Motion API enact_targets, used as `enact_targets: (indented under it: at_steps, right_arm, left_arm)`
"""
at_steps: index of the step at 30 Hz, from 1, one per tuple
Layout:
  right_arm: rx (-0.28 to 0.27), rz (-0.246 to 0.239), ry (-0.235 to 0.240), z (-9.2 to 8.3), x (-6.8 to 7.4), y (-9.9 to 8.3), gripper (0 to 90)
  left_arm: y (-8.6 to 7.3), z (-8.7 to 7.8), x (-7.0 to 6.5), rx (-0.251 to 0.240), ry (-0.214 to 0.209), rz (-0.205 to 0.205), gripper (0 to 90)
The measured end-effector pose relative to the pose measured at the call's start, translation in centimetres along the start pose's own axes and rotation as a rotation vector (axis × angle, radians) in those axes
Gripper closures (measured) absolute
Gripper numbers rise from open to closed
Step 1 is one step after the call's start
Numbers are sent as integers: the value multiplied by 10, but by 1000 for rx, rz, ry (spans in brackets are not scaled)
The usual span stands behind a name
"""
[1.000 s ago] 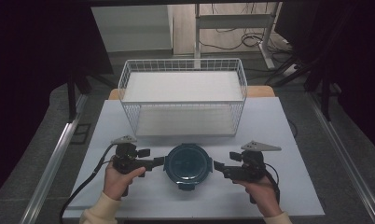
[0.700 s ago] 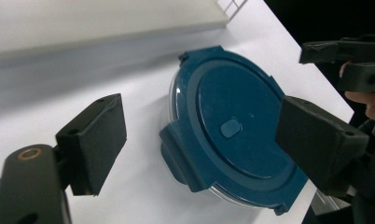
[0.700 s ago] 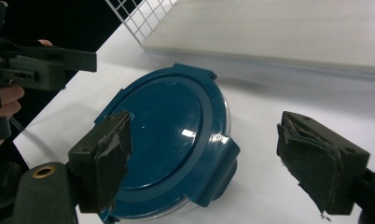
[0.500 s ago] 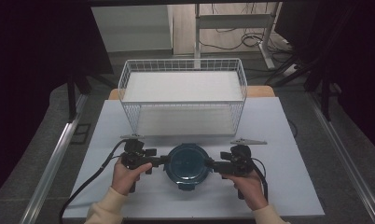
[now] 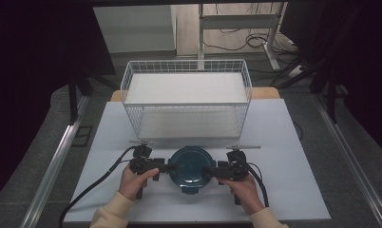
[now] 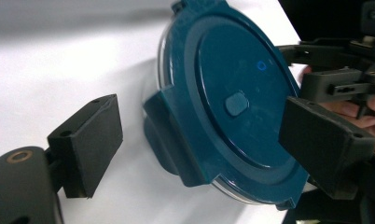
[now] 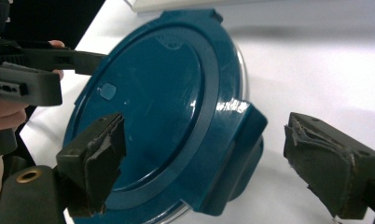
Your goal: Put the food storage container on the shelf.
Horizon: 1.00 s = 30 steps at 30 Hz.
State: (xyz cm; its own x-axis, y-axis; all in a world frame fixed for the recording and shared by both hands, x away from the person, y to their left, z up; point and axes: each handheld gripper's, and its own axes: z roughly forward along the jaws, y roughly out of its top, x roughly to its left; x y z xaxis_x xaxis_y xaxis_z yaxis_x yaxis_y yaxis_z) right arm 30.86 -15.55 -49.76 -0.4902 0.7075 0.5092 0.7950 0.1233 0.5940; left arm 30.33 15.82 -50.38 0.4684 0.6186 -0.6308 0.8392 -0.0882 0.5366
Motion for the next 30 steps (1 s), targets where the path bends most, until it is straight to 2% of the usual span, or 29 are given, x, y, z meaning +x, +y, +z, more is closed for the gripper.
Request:
enact_targets:
  at_steps: [3, 9, 13, 15, 17, 19, 24, 30]
  right_arm:
    - [16, 35, 25, 5, -3, -1, 125]
    - [37, 80, 65, 11, -5, -4, 129]
    - [40, 96, 85, 12, -6, -5, 153]
    - [48, 123, 107, 13, -6, -5, 187]
    - [52, 132, 110, 14, -6, -6, 187]
    - [50, 129, 110, 12, -6, -6, 204]
    - [40, 165, 127, 9, -11, -6, 257]
    - [30, 178, 131, 3, -9, -7, 300]
  left_arm:
    - [-2, 5, 2, 14, -11, -15, 134]
    - [-6, 9, 12, 22, -95, -85, 175]
    - [-8, 10, 11, 32, -106, -89, 214]
    - [-8, 11, 11, 35, -91, -90, 243]
    - [-8, 11, 11, 32, -81, -93, 283]
    - [-8, 11, 11, 30, -78, -104, 291]
    - [-9, 9, 7, 17, -66, -129, 310]
    - [-12, 3, 1, 1, -61, -110, 363]
